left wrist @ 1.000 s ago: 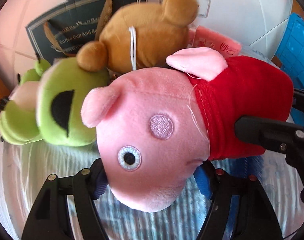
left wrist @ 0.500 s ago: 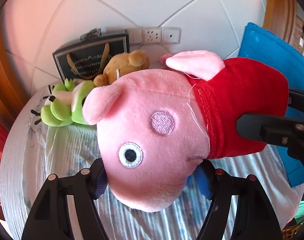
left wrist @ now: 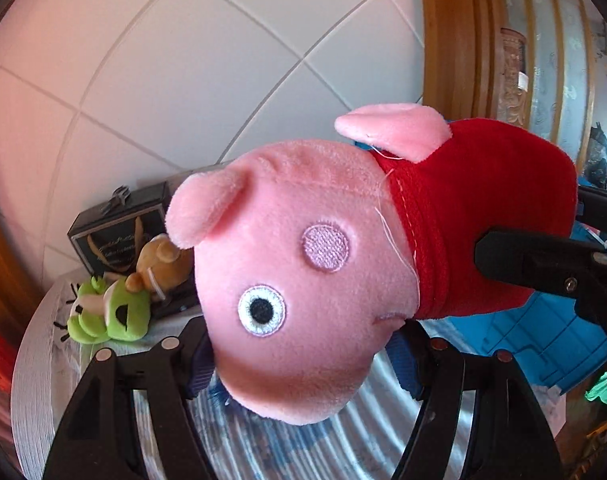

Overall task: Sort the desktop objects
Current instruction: 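Carry the pig plush to the crate and open both tools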

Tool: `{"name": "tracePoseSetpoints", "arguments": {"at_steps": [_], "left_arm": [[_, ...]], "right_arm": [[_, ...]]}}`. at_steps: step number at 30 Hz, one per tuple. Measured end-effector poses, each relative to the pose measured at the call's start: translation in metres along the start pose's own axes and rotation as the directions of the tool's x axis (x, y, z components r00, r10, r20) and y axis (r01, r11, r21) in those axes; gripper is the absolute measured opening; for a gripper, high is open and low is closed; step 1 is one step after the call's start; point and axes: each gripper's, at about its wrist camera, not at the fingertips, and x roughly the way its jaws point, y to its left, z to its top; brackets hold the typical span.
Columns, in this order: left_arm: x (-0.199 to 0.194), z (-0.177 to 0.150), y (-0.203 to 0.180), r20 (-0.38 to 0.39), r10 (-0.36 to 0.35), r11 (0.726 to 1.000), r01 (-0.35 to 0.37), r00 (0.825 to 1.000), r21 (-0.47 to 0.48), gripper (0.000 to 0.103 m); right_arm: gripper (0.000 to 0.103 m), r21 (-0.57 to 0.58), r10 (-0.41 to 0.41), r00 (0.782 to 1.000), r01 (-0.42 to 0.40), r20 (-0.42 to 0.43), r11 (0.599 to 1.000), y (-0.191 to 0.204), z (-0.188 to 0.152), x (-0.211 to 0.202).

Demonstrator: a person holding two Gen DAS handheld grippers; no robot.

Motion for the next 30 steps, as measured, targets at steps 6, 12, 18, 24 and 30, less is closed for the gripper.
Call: {"name": "tracePoseSetpoints", "arguments": {"at_steps": [6,12,18,24,30], "left_arm": [[-0.013,0.051,-0.089,0.078,-0.109,0.991,0.102,0.991,0.083,0.070],[-0.015,0.094,-0.188,0.088,-0.194,0.967,0.175,0.977,0.187,0.070],[0.006,0.111,-0.273,-0.005,-0.285,0.929,0.277,0.959,0.244,0.071],[0.032,0.104,-0.320,-0.114,-0.300,0.903,0.321,0.947,0.285,0.071],[0.029,0.100,-0.324,-0.115,-0.286,0.909,0.307,0.951,0.284,0.071]], "right_arm": [[0.083,0.069,-0.135,0.984,0.127,0.112,0.989,-0.060,0.001,-0.080],[0.083,0.181,-0.264,0.946,0.231,0.188,0.956,-0.127,-0.009,-0.146],[0.083,0.298,-0.375,0.907,0.311,0.190,0.903,-0.191,-0.032,-0.187],[0.083,0.394,-0.473,0.870,0.390,0.139,0.832,-0.245,-0.061,-0.213],[0.083,0.409,-0.526,0.850,0.466,0.041,0.785,-0.271,-0.078,-0.208]]}}
